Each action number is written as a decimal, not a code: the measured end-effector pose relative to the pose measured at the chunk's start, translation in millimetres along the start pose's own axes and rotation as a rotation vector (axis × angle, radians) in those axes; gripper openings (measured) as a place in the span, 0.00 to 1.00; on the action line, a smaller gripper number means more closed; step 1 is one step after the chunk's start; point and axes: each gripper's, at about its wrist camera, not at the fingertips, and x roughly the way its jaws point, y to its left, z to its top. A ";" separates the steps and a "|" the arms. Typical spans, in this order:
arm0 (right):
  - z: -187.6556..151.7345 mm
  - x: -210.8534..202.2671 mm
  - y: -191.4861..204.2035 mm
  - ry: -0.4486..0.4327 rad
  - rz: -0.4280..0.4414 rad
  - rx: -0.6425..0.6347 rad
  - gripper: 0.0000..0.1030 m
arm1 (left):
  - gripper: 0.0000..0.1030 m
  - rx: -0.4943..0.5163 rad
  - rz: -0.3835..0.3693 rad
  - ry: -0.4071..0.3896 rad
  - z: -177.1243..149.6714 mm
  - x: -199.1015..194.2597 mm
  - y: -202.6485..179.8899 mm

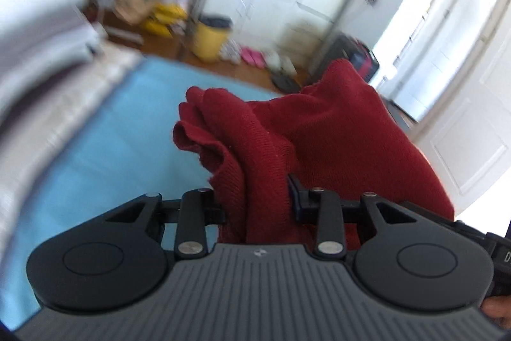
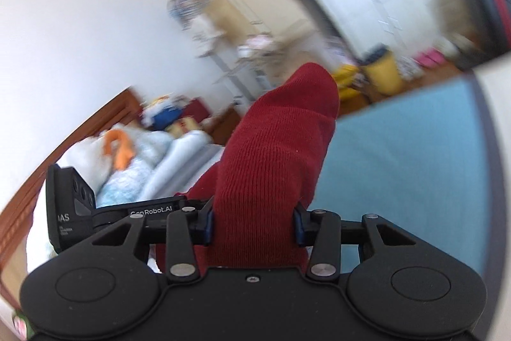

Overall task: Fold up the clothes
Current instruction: 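Lift the folded cardigan with both grippers and carry it toward the clothes stack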

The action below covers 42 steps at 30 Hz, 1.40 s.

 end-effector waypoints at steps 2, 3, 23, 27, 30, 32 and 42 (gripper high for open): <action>21.7 17.9 25.7 -0.007 0.060 -0.061 0.47 | 0.32 0.016 0.026 -0.053 32.1 -32.2 19.2; 30.1 26.8 39.4 -0.013 0.096 -0.080 0.47 | 0.32 0.021 0.040 -0.079 49.0 -49.6 31.5; -13.6 310.8 151.6 0.126 0.158 0.284 0.46 | 0.34 -0.054 0.552 0.019 197.5 -52.6 312.4; -26.3 305.2 153.1 0.091 0.170 0.217 0.47 | 0.34 -0.077 0.528 -0.048 184.7 -59.1 315.1; -27.3 306.4 144.2 0.132 0.242 0.498 0.47 | 0.30 -0.058 0.529 -0.118 184.3 -63.1 312.0; -27.0 308.1 138.5 0.165 0.294 0.706 0.47 | 0.30 -0.026 0.528 -0.175 191.4 -68.9 305.3; -22.3 294.3 132.6 0.263 0.261 0.430 0.65 | 0.39 -0.079 0.420 -0.405 163.6 -133.8 263.6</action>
